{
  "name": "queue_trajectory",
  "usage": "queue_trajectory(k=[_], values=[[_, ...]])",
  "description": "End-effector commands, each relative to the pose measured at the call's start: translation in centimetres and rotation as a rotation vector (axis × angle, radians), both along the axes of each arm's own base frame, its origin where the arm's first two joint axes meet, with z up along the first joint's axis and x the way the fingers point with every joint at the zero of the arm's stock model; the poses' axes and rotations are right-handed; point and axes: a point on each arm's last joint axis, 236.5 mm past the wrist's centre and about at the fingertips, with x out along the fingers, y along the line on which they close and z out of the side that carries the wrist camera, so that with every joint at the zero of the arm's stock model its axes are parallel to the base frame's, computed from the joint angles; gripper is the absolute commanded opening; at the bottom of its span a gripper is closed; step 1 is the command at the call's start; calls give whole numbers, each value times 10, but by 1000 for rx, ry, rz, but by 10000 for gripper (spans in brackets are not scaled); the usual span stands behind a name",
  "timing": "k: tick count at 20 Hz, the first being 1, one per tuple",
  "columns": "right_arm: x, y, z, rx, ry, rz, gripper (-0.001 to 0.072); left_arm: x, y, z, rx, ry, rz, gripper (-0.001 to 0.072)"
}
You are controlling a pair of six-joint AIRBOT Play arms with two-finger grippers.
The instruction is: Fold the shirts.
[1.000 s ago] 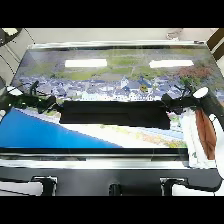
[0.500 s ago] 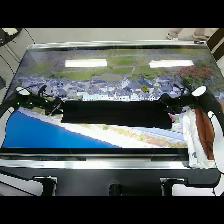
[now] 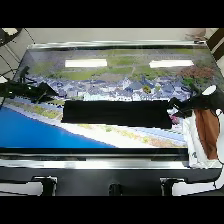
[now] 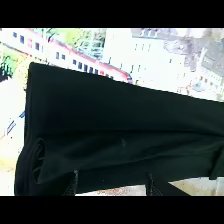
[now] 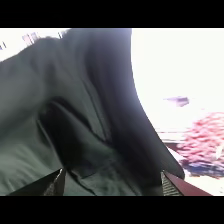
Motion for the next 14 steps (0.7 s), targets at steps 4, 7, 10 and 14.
queue_trajectory(k=[4,7,10,14], values=[[-7,12,-38,91,74,38,720,-10,-3,46,25,-97,-10,528],[-16,28,-38,167,106,74,720,-11,-4,49,24,-101,-7,527],[-23,46,-30,258,121,117,720,-15,-10,49,18,-85,-23,527],[-25,57,-21,315,125,130,712,-18,-18,48,16,-79,-43,527]])
